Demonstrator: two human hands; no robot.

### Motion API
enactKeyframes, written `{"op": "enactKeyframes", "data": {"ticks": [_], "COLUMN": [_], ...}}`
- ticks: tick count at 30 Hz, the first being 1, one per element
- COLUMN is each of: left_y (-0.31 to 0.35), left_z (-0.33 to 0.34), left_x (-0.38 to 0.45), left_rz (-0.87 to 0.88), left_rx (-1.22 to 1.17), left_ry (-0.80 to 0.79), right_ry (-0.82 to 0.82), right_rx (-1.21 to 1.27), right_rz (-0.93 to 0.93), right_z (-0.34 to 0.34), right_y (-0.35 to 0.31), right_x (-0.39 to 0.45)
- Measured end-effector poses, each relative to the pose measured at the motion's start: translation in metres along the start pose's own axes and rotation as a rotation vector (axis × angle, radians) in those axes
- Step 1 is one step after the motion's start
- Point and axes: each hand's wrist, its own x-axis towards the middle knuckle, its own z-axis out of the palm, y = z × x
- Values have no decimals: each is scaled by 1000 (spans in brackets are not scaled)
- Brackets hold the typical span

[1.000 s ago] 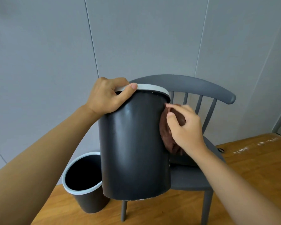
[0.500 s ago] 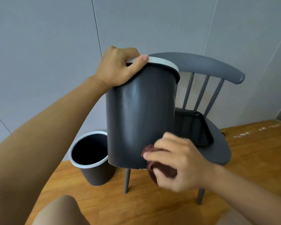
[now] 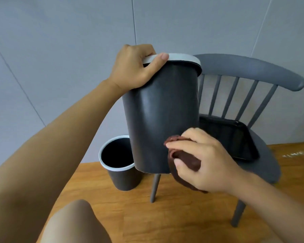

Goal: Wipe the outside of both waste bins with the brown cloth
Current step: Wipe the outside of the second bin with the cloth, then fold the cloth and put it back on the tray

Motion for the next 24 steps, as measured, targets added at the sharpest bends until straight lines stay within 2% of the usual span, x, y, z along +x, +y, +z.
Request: {"op": "enactKeyframes", "data": {"ticks": [2,7,10,14,18,21,24], "left_y": [-16,-54,-76,-116,-162,-198,-229], "left_z": [-22,-82,-120,-159,-169,-163,-151], "left_x": [-8,-41,-65,-105,-166,-216,-262], "left_rz": [-11,-59,-105,-180,-276,-383,-531], "left_rx": [58,204,277,398,496,541,491], "left_ry": [18,-6,-36,-185,-346,-393,-424], "right_ry": [-100,85,122,78,39,-37,-139], "right_rx": [86,291,350,404,426,451,461], "right_rz": [-25,59,116,156,196,242,283], "right_z": [17,48,71,109,158,200,251], "right_y": [-9,-21,-26,-30,-33,-39,-47], "right_x": [-11,17,47,69,76,86,104]}}
